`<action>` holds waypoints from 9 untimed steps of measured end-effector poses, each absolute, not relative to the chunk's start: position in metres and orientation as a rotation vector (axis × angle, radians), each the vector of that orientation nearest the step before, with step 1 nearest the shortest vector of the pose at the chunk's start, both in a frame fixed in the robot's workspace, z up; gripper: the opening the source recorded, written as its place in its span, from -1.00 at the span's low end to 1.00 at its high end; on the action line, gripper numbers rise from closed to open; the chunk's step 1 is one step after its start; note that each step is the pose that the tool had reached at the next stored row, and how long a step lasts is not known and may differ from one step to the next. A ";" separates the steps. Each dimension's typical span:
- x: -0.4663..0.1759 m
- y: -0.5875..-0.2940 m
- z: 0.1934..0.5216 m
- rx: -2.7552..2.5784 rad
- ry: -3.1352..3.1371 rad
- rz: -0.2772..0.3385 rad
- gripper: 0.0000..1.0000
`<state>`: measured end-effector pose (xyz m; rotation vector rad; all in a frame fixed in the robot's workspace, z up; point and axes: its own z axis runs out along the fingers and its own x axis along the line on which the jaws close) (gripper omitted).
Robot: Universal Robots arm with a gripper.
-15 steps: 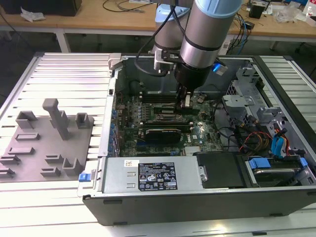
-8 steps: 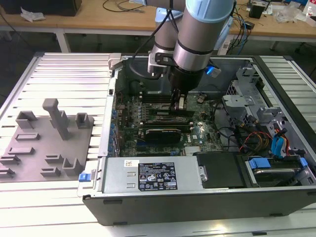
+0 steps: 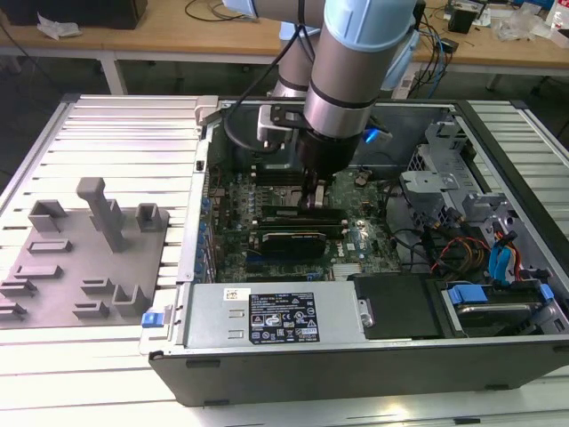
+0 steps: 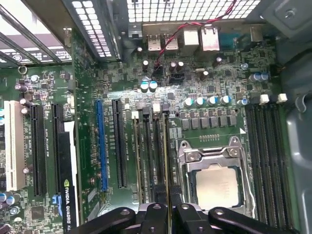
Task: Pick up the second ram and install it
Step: 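Insert the second ram into the second slot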
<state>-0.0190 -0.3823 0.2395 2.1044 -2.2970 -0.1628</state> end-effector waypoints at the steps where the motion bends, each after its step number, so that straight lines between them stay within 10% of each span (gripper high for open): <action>1: -0.019 -0.382 0.239 2.100 -2.293 -0.151 -0.73; 9: -0.019 -0.381 0.236 2.109 -2.273 -0.136 -0.73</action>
